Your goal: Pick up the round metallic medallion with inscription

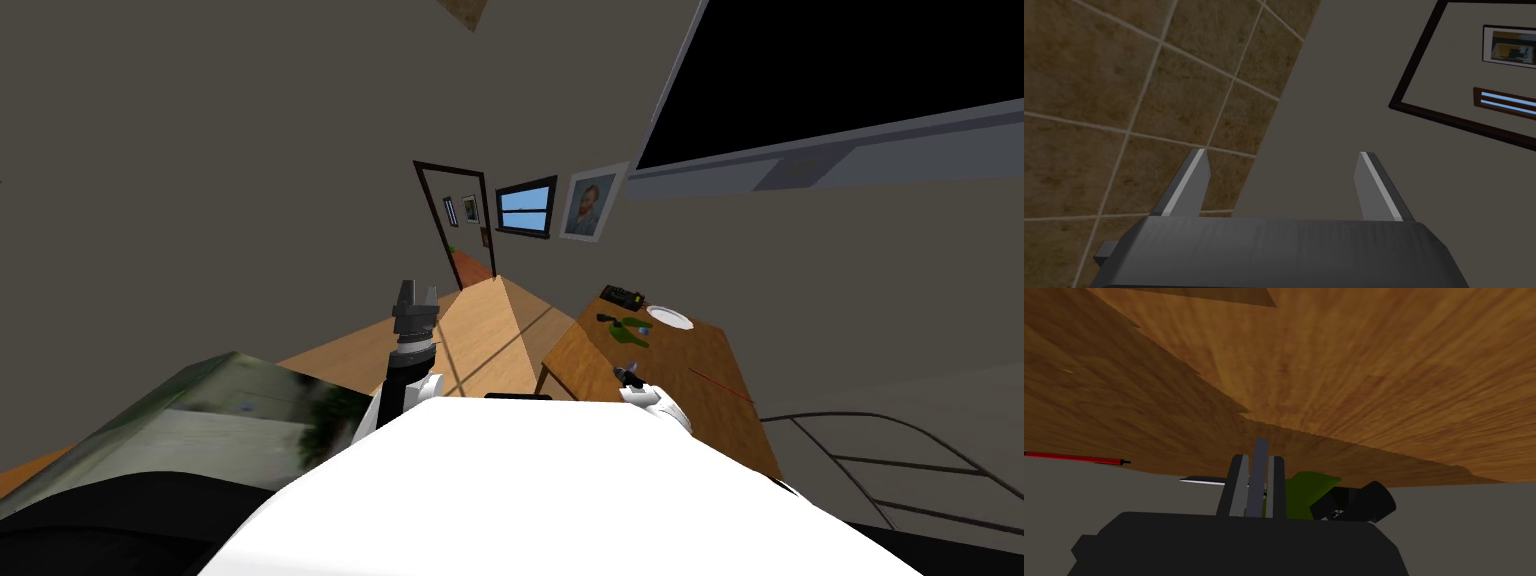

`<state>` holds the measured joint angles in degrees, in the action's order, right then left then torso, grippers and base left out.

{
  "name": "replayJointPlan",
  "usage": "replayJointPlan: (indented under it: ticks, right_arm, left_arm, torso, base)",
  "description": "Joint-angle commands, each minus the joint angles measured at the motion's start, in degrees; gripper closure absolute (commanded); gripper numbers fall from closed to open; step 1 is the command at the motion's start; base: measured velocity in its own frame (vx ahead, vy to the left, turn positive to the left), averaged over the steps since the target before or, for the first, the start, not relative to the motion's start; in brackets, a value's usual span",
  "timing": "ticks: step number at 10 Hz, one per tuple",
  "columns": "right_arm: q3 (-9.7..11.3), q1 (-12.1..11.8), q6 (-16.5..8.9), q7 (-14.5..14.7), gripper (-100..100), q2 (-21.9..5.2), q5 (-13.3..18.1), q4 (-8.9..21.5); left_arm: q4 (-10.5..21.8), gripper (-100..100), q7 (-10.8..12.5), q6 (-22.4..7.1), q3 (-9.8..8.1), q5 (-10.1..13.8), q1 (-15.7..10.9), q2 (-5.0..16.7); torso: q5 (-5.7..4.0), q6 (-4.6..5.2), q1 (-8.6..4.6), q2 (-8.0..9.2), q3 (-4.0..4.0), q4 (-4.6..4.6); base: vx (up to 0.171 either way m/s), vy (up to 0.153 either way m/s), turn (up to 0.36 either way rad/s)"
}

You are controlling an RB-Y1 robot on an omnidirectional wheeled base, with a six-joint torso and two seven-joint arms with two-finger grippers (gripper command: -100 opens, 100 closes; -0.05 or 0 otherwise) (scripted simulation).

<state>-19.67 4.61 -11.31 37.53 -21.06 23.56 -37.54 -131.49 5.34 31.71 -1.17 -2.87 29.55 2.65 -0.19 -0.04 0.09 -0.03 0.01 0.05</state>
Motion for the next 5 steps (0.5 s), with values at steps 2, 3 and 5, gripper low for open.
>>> replayJointPlan:
  ticks: [2,3,5]
  right_arm:
    - [3.7,-1.1,1.7,-1.2,100,-3.3,-4.2,1.8]
    - [3.7,-1.1,1.7,-1.2,100,-3.3,-4.6,1.8]
    - [5.3,-1.5,2.6,-1.8,100,-4.9,-6.6,3.0]
  left_arm:
    - [0.0,0,0.0,0.0,0.0,0.0,0.0,0.0]
    - [0.0,0,0.0,0.0,0.0,0.0,0.0,0.0]
    - [0.0,0,0.0,0.0,0.0,0.0,0.0,0.0]
  torso:
    - [0.03,0.01,0.08,-0.03,-0.03,-0.02]
    - [0.05,0.02,0.12,-0.07,-0.06,-0.05]
    - [0.08,0.06,0.01,-0.03,-0.05,-0.06]
  base:
    - [0.016,0.094,0.065]
    - [0.015,0.065,0.021]
    - [0.002,0.046,0.03]
